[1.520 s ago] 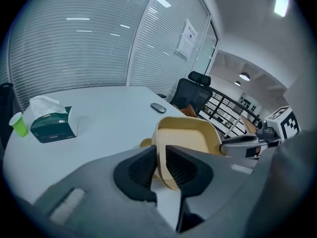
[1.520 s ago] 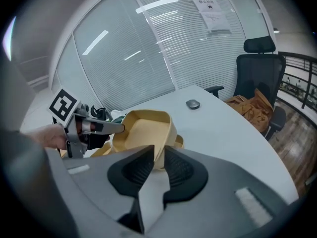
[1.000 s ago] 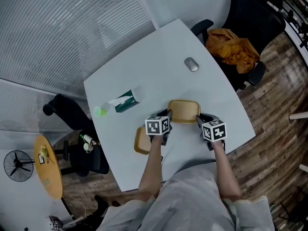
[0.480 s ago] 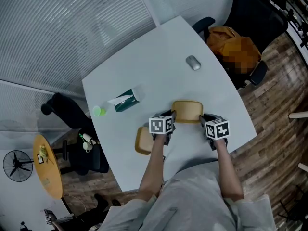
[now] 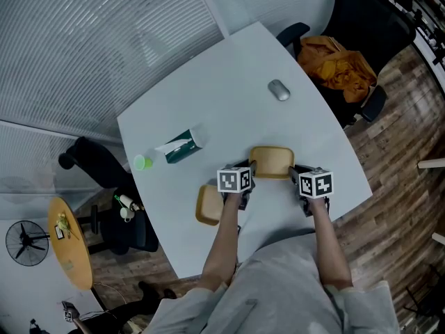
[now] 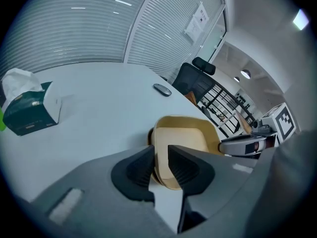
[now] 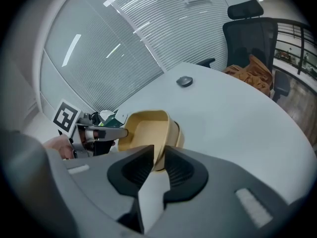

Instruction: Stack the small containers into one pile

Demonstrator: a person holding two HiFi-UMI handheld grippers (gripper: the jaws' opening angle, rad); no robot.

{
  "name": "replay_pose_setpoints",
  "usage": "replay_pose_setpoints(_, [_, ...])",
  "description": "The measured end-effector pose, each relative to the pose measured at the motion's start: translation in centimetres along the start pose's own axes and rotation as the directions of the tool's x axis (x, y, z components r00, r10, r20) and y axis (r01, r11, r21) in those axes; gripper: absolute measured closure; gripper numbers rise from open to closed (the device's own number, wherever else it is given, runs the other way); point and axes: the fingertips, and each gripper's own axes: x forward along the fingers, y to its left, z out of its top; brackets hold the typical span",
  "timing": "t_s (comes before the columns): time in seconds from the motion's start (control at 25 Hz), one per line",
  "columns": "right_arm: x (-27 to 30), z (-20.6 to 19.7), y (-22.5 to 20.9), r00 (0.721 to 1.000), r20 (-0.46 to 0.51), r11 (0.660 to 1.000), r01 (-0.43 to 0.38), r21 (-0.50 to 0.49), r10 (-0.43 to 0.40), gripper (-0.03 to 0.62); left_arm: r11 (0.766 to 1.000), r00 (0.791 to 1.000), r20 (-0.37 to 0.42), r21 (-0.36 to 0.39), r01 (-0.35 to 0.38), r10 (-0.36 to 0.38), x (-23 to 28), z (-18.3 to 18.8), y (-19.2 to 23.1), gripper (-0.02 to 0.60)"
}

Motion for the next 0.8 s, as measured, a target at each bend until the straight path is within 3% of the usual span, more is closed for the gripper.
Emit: replay_pose_setpoints(0.8, [-0.4,0.9,-0.6,0.999,0.032,0.999,0.033,-0.033,-0.032,0.505,1.0,1.0,0.023,0.02,-0.014,0.013,-0.2,1.0,0.1,0.437])
